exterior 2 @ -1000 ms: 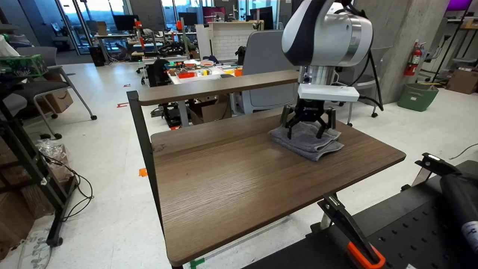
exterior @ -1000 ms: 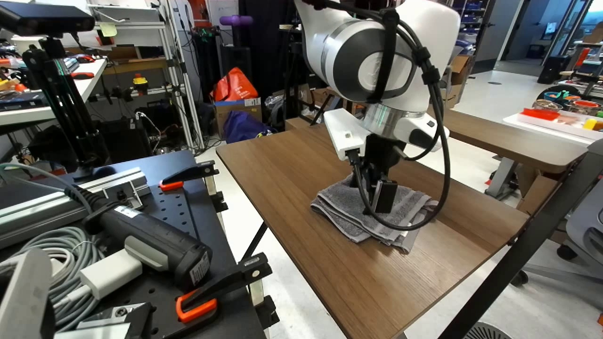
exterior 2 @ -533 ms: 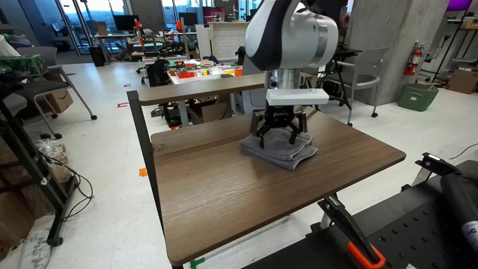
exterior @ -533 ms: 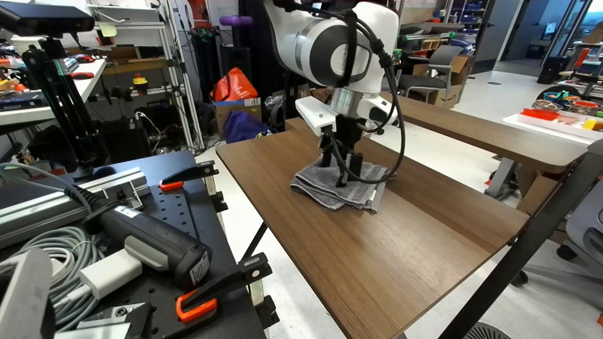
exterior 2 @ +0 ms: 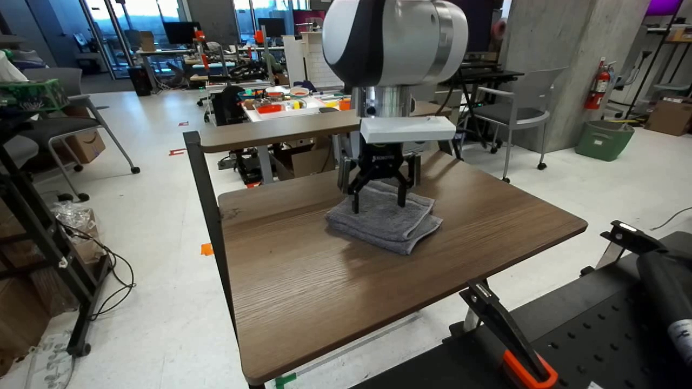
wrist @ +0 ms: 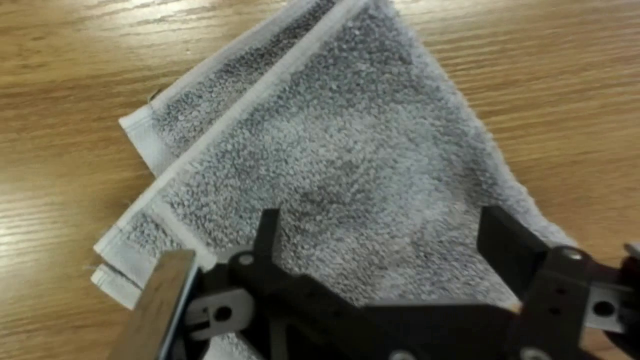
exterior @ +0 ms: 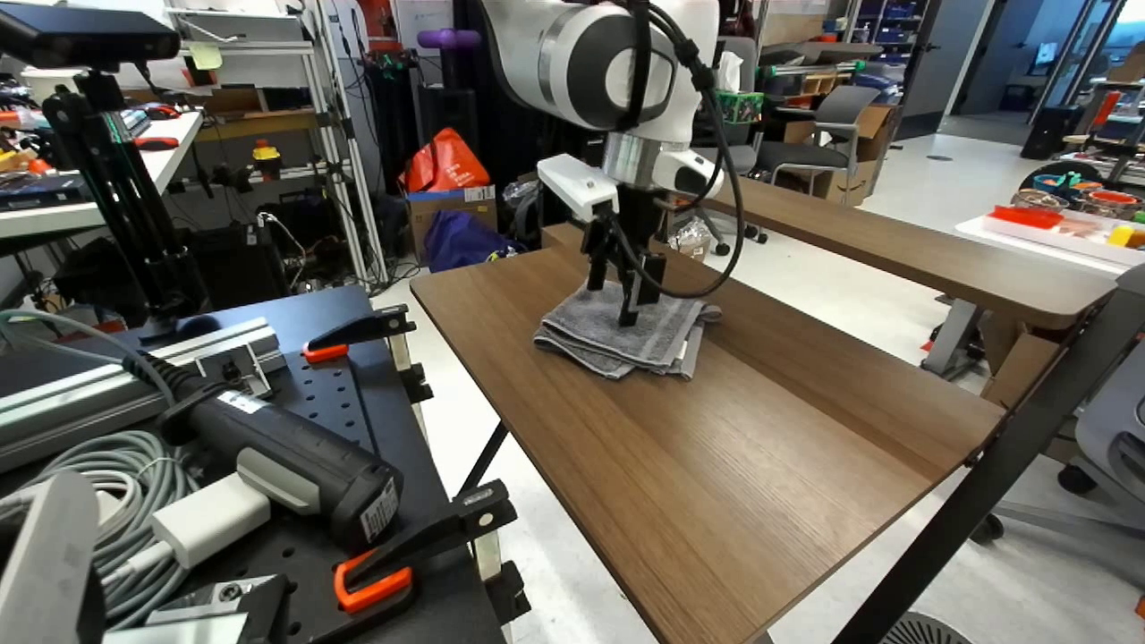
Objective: Move the cloth to the left
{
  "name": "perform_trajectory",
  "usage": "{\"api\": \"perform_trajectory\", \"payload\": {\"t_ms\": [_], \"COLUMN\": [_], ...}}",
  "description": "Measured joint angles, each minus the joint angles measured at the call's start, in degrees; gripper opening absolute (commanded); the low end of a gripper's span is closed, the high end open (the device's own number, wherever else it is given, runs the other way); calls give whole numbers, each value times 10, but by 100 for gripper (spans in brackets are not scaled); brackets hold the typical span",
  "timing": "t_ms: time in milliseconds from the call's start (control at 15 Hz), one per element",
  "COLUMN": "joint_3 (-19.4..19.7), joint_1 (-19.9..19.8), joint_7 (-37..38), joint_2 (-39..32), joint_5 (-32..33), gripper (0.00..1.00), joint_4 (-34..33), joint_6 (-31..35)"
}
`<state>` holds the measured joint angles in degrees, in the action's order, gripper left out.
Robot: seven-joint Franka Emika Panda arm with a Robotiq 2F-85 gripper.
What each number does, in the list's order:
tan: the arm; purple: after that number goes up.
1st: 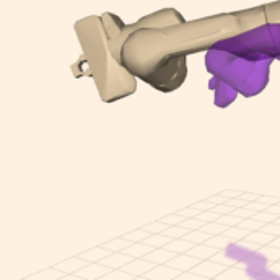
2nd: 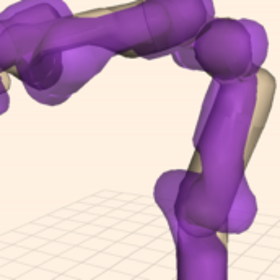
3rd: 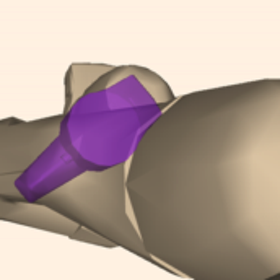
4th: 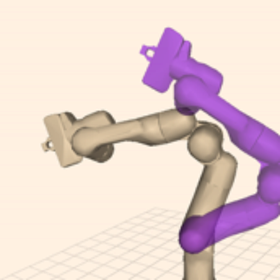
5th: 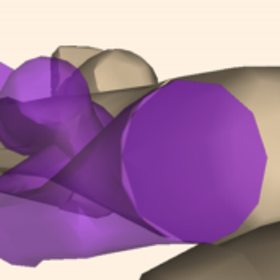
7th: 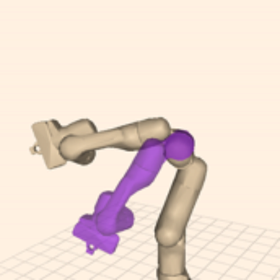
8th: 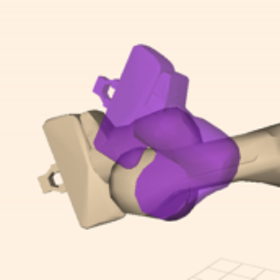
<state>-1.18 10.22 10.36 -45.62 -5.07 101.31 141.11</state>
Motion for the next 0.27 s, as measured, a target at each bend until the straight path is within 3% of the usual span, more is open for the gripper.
{"api": "perform_trajectory", "payload": {"t_ms": [267], "joint_3": [-12], "joint_1": [3], "joint_7": [-11], "joint_2": [97], "joint_5": [8], "gripper": [100], "joint_4": [59], "joint_6": [-22]}}
